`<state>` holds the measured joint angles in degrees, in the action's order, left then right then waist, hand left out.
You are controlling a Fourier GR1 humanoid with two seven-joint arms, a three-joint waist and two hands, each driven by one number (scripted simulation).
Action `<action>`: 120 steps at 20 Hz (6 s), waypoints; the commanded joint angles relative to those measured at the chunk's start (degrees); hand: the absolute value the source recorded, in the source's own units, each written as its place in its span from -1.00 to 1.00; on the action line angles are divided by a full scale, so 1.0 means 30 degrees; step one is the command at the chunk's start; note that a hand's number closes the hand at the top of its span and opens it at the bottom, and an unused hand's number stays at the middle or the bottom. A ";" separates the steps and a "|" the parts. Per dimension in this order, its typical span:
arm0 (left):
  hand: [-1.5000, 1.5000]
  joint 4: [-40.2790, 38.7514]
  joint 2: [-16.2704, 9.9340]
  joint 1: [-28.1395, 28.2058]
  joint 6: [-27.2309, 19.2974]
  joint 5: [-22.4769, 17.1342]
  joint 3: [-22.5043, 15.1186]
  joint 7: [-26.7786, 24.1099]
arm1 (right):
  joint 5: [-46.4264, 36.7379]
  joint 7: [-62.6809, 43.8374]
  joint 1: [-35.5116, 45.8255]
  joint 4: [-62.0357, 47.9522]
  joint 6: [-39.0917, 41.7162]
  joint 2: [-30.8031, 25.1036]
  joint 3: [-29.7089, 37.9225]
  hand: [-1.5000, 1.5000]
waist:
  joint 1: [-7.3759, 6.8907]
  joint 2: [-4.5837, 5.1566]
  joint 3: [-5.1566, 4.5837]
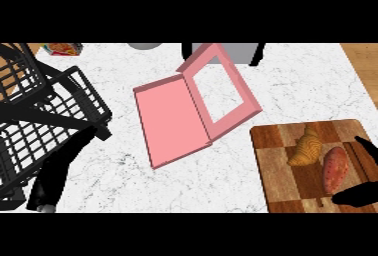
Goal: Pick the sweet potato from the cutting board and place it in the cardboard box
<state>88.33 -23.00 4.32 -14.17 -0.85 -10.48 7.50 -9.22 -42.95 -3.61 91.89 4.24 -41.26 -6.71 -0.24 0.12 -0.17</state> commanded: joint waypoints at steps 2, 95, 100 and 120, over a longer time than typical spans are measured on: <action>0.00 0.0159 0.0519 -0.1704 0.0284 0.0074 0.0633 -0.0244 | -0.1016 0.0905 -0.0069 -0.1083 -0.0040 0.0807 0.0189 -1.00 | 0.0134 -0.0042 0.0059; 0.00 0.0589 0.3471 -0.1793 0.2658 0.3576 0.2513 -0.0359 | -0.8710 -0.2104 2.1591 -1.4361 -0.8444 1.3753 -0.6352 1.00 | -0.1039 0.0220 0.0048; 0.00 0.0435 0.3702 -0.1344 0.2839 0.3587 0.2333 -0.0743 | -0.6717 -0.0464 2.2462 -1.7602 -1.0859 1.3753 -0.7208 -1.00 | -0.1312 0.0271 0.0049; 0.00 -0.0398 0.3482 -0.1321 0.2946 0.3019 0.3786 -0.0931 | -0.1895 0.7238 1.7722 -1.1592 -2.0434 1.2978 -0.2472 -1.00 | 0.0324 -0.0114 0.0068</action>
<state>88.12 -12.84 2.37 -3.90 8.44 -1.08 5.12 -16.00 -23.30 55.03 50.87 -53.38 -1.61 -16.05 -0.84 0.19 0.03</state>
